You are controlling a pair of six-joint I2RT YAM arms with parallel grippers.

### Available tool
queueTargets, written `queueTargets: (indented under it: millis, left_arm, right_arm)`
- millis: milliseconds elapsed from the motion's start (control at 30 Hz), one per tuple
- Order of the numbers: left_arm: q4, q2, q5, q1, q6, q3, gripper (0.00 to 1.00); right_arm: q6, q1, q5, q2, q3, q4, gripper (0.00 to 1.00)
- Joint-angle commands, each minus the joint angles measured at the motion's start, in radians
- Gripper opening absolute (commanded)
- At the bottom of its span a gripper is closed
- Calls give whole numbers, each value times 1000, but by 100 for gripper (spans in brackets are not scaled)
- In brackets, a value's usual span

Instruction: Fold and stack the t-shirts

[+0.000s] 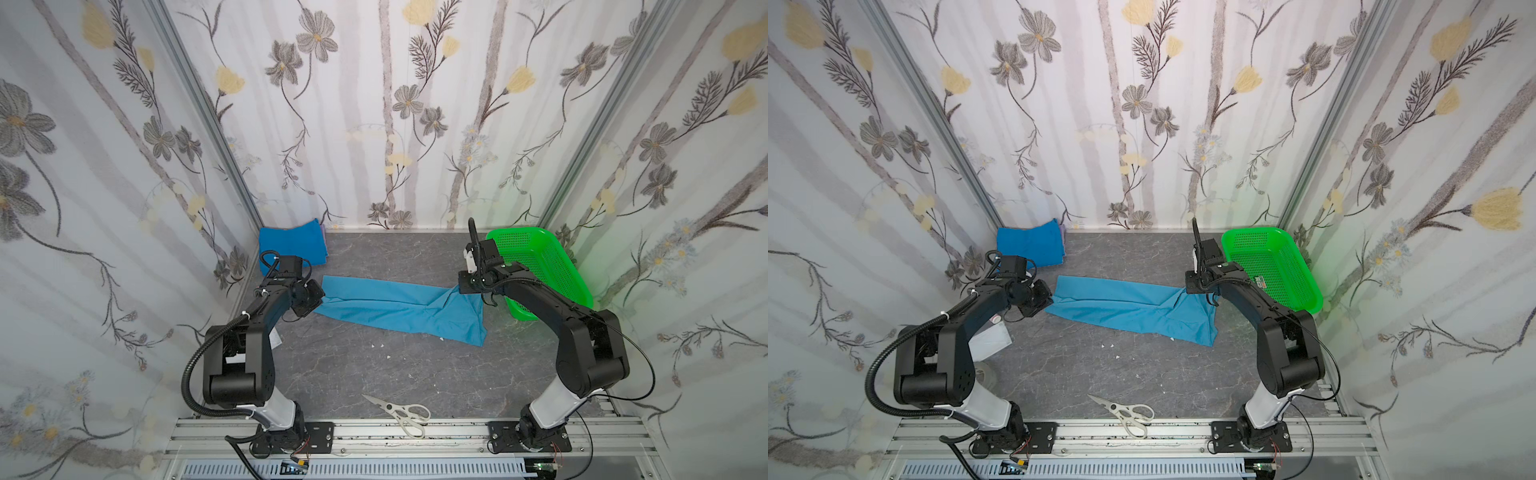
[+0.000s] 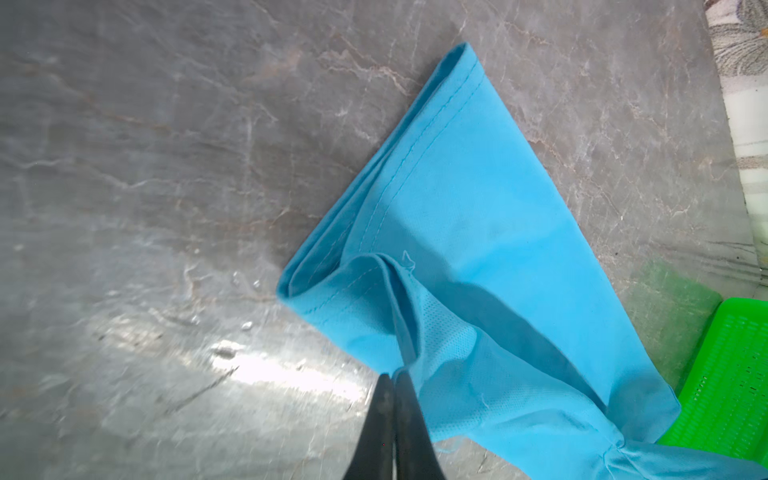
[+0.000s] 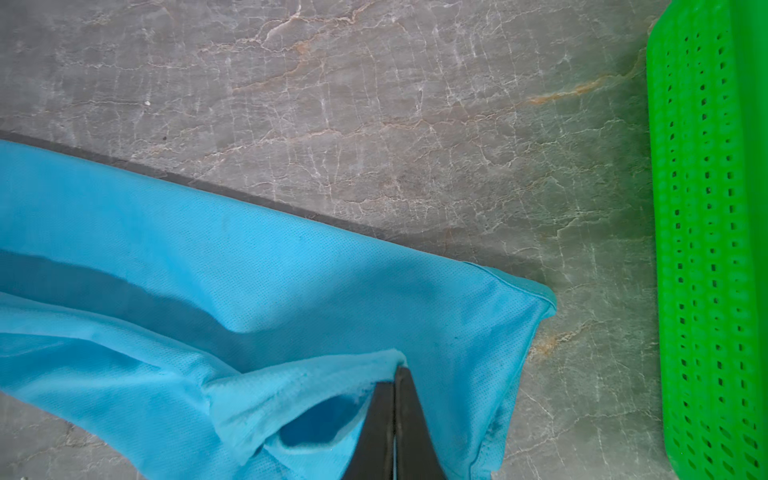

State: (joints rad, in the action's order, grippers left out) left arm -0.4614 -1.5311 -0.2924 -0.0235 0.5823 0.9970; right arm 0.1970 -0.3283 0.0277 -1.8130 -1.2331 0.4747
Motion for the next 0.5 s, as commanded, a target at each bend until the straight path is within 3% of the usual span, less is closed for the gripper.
queueTargets:
  millis: [0,167,467]
  left_arm:
    - [-73,112,47,-2,-19,-55,0]
    - [-91,253,93,-14,-24,-159,0]
    - [-7,-5,23,-32,-31,46,0]
  right_arm:
    - [-1,-3,-17,36,26,-32,0]
    - [13,-19,-32,100,89,-51,0]
    - [46,-44,-30,136,122,-68,0]
